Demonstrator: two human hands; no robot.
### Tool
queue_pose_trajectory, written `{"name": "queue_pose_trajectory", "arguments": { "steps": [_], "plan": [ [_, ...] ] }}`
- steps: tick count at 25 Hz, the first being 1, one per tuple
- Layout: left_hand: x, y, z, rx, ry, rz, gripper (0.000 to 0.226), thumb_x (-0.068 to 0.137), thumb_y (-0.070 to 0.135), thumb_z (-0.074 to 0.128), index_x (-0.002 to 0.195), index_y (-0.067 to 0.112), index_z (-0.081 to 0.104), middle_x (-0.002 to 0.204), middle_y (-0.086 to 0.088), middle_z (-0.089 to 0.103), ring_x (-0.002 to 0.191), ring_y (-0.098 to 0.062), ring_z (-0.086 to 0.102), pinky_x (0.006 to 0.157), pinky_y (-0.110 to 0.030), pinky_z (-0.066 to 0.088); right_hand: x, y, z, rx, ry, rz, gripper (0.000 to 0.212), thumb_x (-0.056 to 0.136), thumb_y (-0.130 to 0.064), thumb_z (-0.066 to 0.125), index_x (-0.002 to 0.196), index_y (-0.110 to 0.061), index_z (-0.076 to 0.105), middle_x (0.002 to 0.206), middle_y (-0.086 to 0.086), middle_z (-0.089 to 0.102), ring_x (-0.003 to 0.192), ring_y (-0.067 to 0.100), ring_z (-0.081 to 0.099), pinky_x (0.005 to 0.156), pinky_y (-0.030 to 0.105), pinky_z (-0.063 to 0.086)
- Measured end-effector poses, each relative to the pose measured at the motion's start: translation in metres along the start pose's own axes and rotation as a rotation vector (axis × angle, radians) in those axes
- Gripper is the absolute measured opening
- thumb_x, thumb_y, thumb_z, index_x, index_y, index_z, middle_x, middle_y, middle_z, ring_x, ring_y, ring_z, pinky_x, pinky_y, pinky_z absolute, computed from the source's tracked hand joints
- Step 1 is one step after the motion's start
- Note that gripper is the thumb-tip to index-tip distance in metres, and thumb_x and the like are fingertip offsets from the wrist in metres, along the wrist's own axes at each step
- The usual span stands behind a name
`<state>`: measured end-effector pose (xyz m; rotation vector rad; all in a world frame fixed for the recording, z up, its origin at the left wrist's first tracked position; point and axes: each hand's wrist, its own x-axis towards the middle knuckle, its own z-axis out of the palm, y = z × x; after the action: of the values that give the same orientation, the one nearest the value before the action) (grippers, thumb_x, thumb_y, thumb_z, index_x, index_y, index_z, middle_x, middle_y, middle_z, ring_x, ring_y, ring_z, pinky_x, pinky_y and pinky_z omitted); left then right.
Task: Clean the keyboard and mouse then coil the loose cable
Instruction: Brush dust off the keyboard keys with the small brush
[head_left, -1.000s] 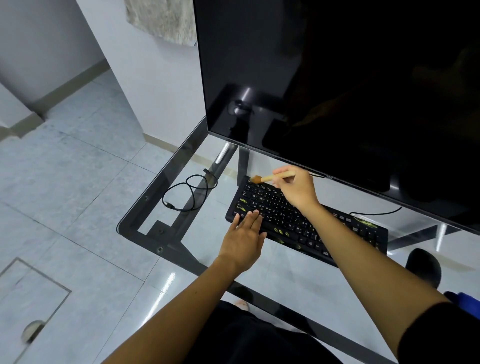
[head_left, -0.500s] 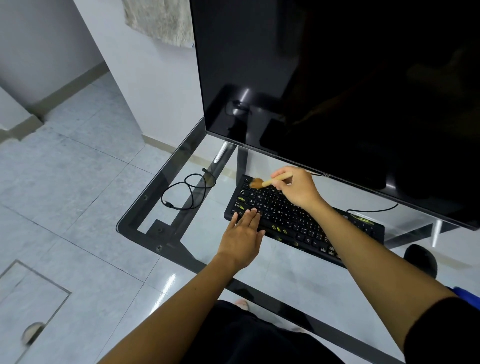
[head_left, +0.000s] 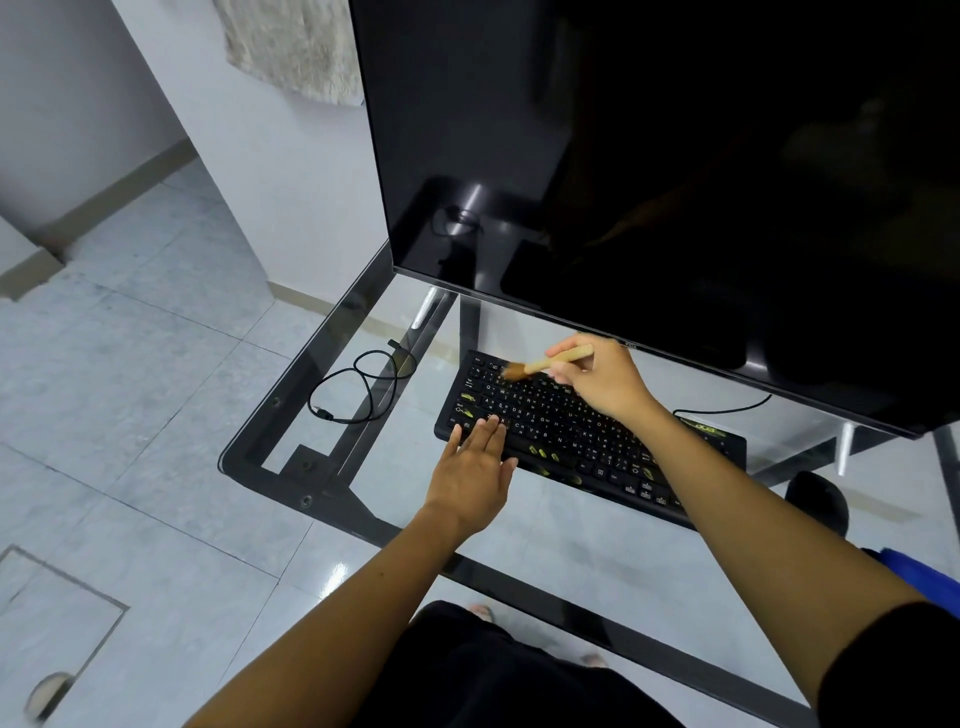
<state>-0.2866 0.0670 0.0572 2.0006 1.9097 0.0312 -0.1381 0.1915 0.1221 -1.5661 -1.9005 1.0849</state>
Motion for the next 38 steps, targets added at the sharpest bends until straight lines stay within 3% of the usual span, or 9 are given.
{"name": "queue_pose_trajectory", "arguments": {
  "steps": [8, 10, 13, 18, 21, 25, 30, 34, 38],
  "plan": [
    [0.0, -0.002, 0.001, 0.017, -0.008, 0.008, 0.055, 0.103, 0.036, 0.019, 0.15, 0.009, 0.012, 0.159, -0.003, 0.011, 0.147, -0.015, 0.005, 0.12, -0.035, -0.003, -0.024, 0.004, -0.005, 0.162, 0.013, 0.016, 0.012, 0.087, -0.005, 0.062, 0.091, -0.016, 0.06, 0.089, 0.009, 0.07, 0.084, 0.022, 0.07, 0.082, 0.038, 0.057],
    [0.001, -0.002, 0.002, 0.015, -0.007, 0.01, 0.055, 0.103, 0.036, 0.019, 0.15, 0.009, 0.013, 0.159, -0.004, 0.012, 0.147, -0.016, 0.006, 0.121, -0.036, -0.001, -0.034, 0.012, -0.008, 0.024, -0.105, 0.052, 0.015, 0.086, -0.006, 0.063, 0.087, -0.02, 0.06, 0.084, 0.003, 0.07, 0.084, 0.021, 0.069, 0.074, 0.032, 0.056],
    [0.003, -0.002, 0.003, 0.014, -0.009, 0.008, 0.055, 0.103, 0.036, 0.02, 0.15, 0.009, 0.014, 0.159, -0.004, 0.014, 0.147, -0.016, 0.007, 0.121, -0.037, 0.0, -0.045, 0.021, -0.015, -0.045, 0.057, 0.052, 0.015, 0.087, -0.003, 0.061, 0.091, -0.017, 0.059, 0.087, 0.004, 0.067, 0.08, 0.019, 0.064, 0.059, 0.019, 0.046],
    [0.002, 0.006, 0.001, 0.062, 0.019, -0.009, 0.055, 0.103, 0.036, 0.019, 0.15, 0.008, 0.014, 0.159, -0.006, 0.014, 0.147, -0.016, 0.006, 0.121, -0.037, -0.002, -0.062, 0.022, -0.014, -0.01, -0.01, 0.029, 0.014, 0.087, -0.006, 0.063, 0.089, -0.019, 0.059, 0.082, -0.005, 0.067, 0.077, 0.018, 0.065, 0.062, 0.023, 0.051],
    [0.002, 0.014, 0.001, 0.071, 0.007, 0.013, 0.055, 0.103, 0.036, 0.018, 0.15, 0.008, 0.012, 0.159, -0.006, 0.011, 0.147, -0.017, 0.005, 0.121, -0.038, -0.003, -0.069, 0.029, -0.018, -0.053, 0.191, 0.059, 0.011, 0.089, -0.004, 0.059, 0.095, -0.014, 0.057, 0.08, -0.009, 0.063, 0.074, 0.009, 0.06, 0.057, 0.016, 0.043],
    [0.007, 0.026, 0.0, 0.056, 0.013, 0.071, 0.055, 0.103, 0.036, 0.019, 0.15, 0.008, 0.014, 0.159, -0.005, 0.013, 0.147, -0.016, 0.006, 0.121, -0.037, -0.002, -0.078, 0.044, -0.026, 0.113, 0.14, 0.129, 0.013, 0.087, -0.005, 0.063, 0.091, -0.017, 0.059, 0.087, 0.005, 0.068, 0.084, 0.021, 0.068, 0.071, 0.031, 0.056],
    [0.016, 0.037, 0.0, 0.025, -0.013, 0.123, 0.054, 0.103, 0.035, 0.021, 0.15, 0.009, 0.014, 0.159, -0.004, 0.012, 0.147, -0.015, 0.006, 0.12, -0.035, -0.002, -0.086, 0.049, -0.039, -0.077, 0.443, 0.109, 0.01, 0.092, -0.009, 0.057, 0.102, -0.009, 0.057, 0.078, -0.004, 0.059, 0.066, 0.007, 0.054, 0.053, 0.004, 0.042],
    [0.02, 0.042, 0.002, 0.029, -0.035, 0.142, 0.054, 0.103, 0.035, 0.021, 0.15, 0.009, 0.015, 0.159, -0.004, 0.012, 0.147, -0.015, 0.006, 0.12, -0.035, -0.002, -0.084, 0.056, -0.042, 0.103, 0.17, 0.11, 0.008, 0.089, -0.012, 0.062, 0.094, -0.017, 0.059, 0.089, 0.005, 0.069, 0.084, 0.02, 0.068, 0.078, 0.034, 0.058],
    [0.02, 0.043, 0.005, 0.034, -0.053, 0.152, 0.055, 0.103, 0.036, 0.021, 0.15, 0.009, 0.015, 0.159, -0.004, 0.014, 0.147, -0.015, 0.007, 0.121, -0.036, -0.002, -0.077, 0.055, -0.048, -0.059, 0.379, 0.124, 0.005, 0.092, -0.015, 0.058, 0.097, -0.015, 0.058, 0.083, 0.006, 0.066, 0.077, 0.027, 0.065, 0.058, 0.022, 0.047]
  ]
}}
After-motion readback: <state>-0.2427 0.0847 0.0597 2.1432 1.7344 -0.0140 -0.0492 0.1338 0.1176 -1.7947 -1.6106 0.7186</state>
